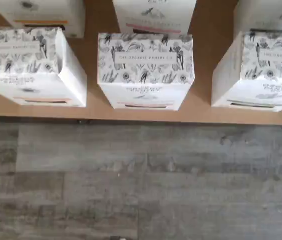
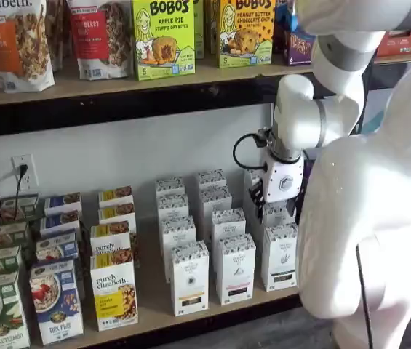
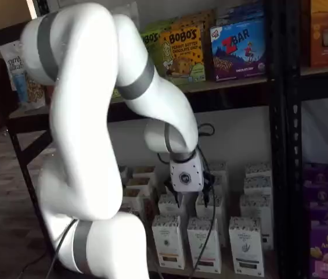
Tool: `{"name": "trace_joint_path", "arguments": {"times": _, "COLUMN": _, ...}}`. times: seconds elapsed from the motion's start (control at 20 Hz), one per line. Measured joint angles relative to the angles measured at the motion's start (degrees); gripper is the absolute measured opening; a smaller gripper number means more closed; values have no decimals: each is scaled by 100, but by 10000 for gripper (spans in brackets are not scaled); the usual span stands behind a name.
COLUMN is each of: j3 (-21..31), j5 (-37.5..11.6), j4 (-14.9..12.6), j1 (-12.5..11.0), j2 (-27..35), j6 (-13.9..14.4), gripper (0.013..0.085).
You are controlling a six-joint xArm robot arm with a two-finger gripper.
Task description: Pick up the white box with a green strip in the middle, on the bottom shelf, the sixth box from the left
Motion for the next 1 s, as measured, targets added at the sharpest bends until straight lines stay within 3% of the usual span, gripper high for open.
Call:
{"name": "trace_joint_path", "arguments": {"times": 0.2, "j3": -98, "j5": -565, "j4": 243, "j1": 20, "j2": 480, "j6": -216, "gripper": 850}}
{"name": "trace_joint_path", "arguments": {"times": 0.25, "j3": -139, "j5": -620, "j4": 184, "j1": 19, "j2": 576, "j6": -163, "gripper": 850}}
{"name": "trace_joint_path", "arguments": {"times": 0.5, "j3": -574, "j5": -804, "j4": -646, "j1": -64, "j2": 1358, "j6": 542, "gripper": 850}}
{"name": "trace_joint_path", "arguments": {"times": 0.55, "j3": -682, "j5": -858, "j4": -634, "j1": -72, "j2": 1530, "j6": 519, "gripper": 850}}
{"name": "trace_joint_path", "arguments": {"times": 0.7, "j3": -1004, "j5": -1042, "j4": -226, "j1": -73, "j2": 2016, "j6": 125, "gripper": 850}}
{"name": "trace_joint_path", "arguments": {"times": 0.85, "j3": -1378, "j5": -1031, "j4": -362, "j1": -152, "j2": 2433, "j6": 180, "gripper": 850}}
{"name": "trace_joint_path", "arguments": {"times": 1.0, "j3": -1915, "j5": -929, "j4": -190, "j1": -278, "j2": 2949, "j6": -111, "gripper": 850}}
